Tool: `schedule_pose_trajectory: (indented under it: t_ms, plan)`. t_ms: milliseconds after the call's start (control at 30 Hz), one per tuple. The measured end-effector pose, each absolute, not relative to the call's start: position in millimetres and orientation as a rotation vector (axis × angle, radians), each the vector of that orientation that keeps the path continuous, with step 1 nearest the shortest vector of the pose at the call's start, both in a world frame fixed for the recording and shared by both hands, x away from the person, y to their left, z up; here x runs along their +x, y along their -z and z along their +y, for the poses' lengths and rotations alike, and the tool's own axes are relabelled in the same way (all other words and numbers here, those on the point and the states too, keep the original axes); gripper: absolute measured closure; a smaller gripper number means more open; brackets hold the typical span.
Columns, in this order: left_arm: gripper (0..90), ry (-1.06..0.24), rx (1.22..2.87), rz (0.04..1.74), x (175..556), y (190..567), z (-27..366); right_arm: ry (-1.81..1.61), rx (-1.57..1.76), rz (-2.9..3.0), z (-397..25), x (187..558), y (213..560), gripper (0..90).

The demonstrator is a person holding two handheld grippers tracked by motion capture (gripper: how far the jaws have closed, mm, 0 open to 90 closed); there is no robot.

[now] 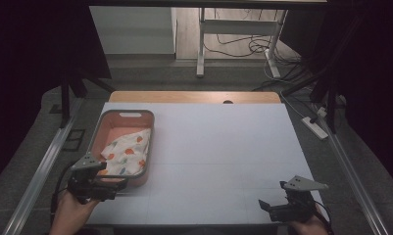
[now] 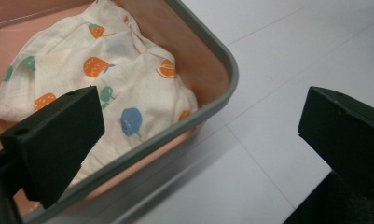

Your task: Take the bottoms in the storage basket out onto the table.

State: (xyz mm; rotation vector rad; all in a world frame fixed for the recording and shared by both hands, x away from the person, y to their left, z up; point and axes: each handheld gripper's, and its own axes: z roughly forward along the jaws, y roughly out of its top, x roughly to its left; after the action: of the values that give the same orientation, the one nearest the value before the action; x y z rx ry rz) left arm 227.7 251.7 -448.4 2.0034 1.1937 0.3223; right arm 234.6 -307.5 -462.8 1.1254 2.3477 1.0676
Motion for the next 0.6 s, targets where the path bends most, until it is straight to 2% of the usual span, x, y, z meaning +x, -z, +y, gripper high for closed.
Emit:
schedule_pose_trajectory:
  t_ms: [600]
  plan:
    - [0.0,-0.294,2.042,1.186,260,448,252,-1.054,1.114,2.354,-307,234,463,0.8]
